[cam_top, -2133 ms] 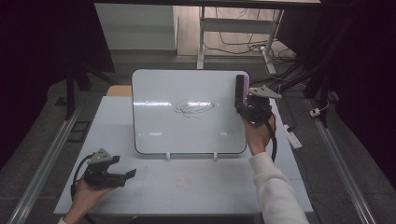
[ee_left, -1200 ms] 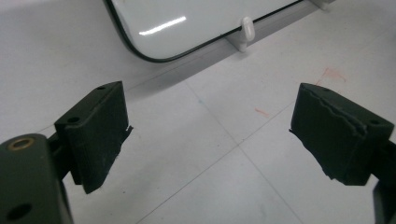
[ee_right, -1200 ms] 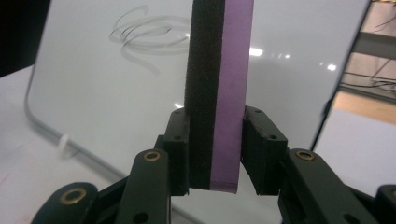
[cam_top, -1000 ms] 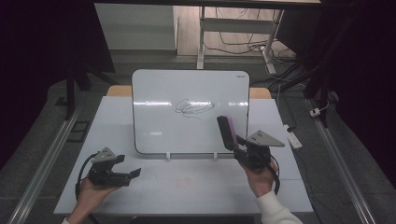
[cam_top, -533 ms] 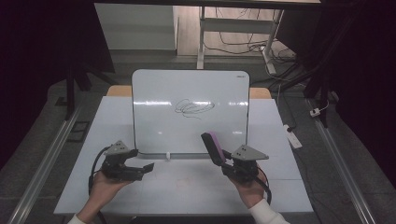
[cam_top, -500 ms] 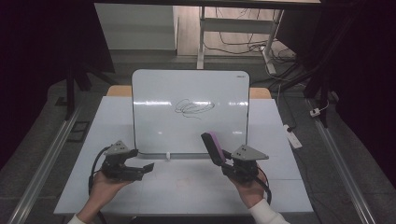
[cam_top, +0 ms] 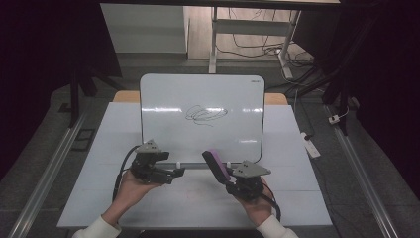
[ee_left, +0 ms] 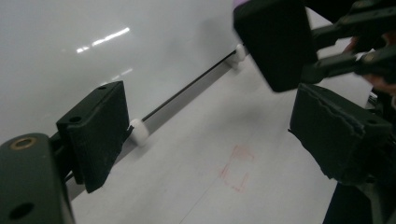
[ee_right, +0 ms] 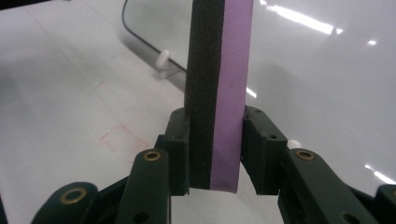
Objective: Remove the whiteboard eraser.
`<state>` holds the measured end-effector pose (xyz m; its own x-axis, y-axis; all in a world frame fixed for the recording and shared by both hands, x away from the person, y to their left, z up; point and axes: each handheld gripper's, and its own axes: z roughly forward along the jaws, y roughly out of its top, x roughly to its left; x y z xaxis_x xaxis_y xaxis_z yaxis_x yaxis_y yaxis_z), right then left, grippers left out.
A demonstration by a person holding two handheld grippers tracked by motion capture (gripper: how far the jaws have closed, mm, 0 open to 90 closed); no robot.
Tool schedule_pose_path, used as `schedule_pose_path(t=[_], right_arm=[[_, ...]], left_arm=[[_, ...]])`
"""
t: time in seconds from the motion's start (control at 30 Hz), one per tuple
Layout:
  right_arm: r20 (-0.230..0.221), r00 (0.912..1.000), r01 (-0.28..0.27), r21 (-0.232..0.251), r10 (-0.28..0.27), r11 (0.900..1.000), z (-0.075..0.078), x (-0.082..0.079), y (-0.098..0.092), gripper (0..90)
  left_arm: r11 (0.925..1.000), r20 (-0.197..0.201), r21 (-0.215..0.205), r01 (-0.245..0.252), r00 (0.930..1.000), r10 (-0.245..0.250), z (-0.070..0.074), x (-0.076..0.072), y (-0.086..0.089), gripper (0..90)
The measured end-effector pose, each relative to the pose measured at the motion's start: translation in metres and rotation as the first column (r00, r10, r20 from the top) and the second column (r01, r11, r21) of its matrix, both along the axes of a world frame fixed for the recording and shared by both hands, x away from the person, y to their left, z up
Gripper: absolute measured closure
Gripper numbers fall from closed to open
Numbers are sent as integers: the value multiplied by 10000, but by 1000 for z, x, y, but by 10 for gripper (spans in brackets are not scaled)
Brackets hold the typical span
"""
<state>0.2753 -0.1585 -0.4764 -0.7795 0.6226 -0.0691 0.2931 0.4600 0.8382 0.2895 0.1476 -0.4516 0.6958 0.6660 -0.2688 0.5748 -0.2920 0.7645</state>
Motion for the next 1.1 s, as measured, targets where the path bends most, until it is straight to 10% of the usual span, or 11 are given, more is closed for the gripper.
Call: schedule_pose_path(t=[0.47,0.83,1.1], right_arm=[[536,9949,-817,-785,860,9936,-9,-15,26,644],[1493,9802,-1126,-1182,1298,9866,-8,-26,32,644],[1149,9821,-1354,-1183,1490,9837,-11,-24,33,612]], left_arm=[[9947,-461,-171,1012,9937,-1018,3,15,-26,146],[9723,-1444,-900,2158,9631,-2272,-7,27,-32,301],[9734,-1389,-561,2223,9637,-2281,-7,24,-32,362]])
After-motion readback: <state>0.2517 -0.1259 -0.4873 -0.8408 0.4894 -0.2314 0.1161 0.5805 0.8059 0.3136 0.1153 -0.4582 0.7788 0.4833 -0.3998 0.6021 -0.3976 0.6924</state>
